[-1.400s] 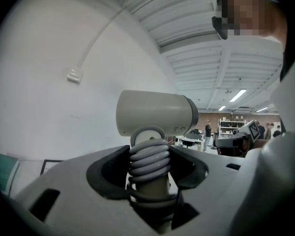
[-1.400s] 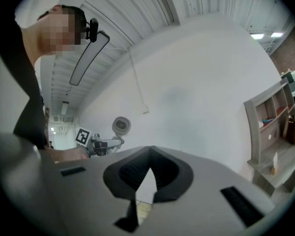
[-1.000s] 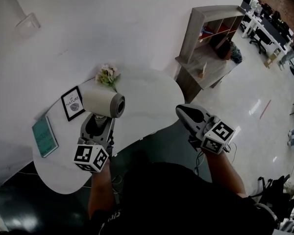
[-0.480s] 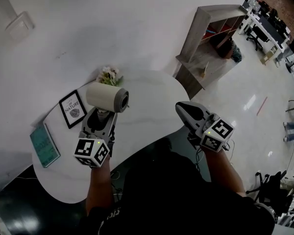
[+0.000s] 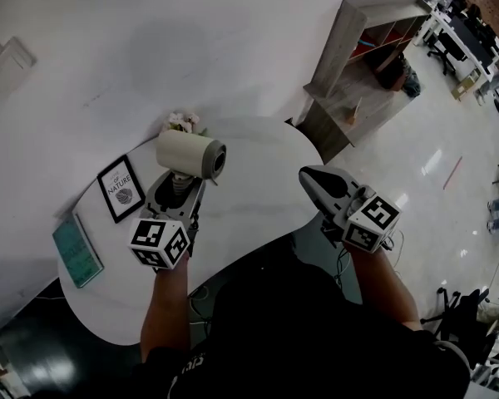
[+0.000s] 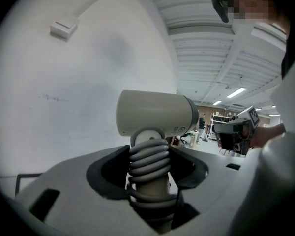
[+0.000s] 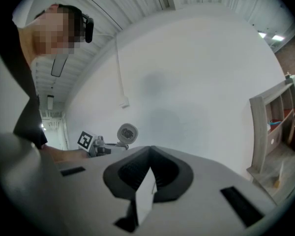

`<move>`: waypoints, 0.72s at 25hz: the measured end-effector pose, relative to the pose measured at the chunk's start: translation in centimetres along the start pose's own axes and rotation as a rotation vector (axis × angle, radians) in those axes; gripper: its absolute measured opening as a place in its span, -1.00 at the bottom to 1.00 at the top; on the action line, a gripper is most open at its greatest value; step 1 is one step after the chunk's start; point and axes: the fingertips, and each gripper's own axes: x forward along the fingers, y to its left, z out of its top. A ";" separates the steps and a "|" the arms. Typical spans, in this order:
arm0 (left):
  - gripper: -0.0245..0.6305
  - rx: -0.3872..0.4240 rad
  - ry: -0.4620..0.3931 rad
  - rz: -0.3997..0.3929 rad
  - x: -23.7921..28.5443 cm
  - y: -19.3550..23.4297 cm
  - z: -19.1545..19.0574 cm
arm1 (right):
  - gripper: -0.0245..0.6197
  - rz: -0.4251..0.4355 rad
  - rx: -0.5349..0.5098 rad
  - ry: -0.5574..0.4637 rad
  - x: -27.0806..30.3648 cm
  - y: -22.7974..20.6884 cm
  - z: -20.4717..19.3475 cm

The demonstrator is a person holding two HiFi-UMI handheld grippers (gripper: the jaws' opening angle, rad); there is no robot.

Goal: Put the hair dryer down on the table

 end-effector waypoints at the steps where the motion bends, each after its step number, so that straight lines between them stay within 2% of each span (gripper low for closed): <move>1: -0.21 0.000 0.015 -0.001 0.7 0.0 -0.3 | -0.90 0.005 0.006 0.002 0.1 -0.4 -0.1; 5: -0.21 -0.021 0.068 0.001 3.6 -0.5 -1.8 | -0.90 0.026 0.053 -0.022 0.0 -1.6 -0.1; 18: -0.21 -0.072 0.265 -0.026 11.3 -1.9 -10.1 | -0.90 -0.010 0.128 0.010 -1.4 -6.2 -3.0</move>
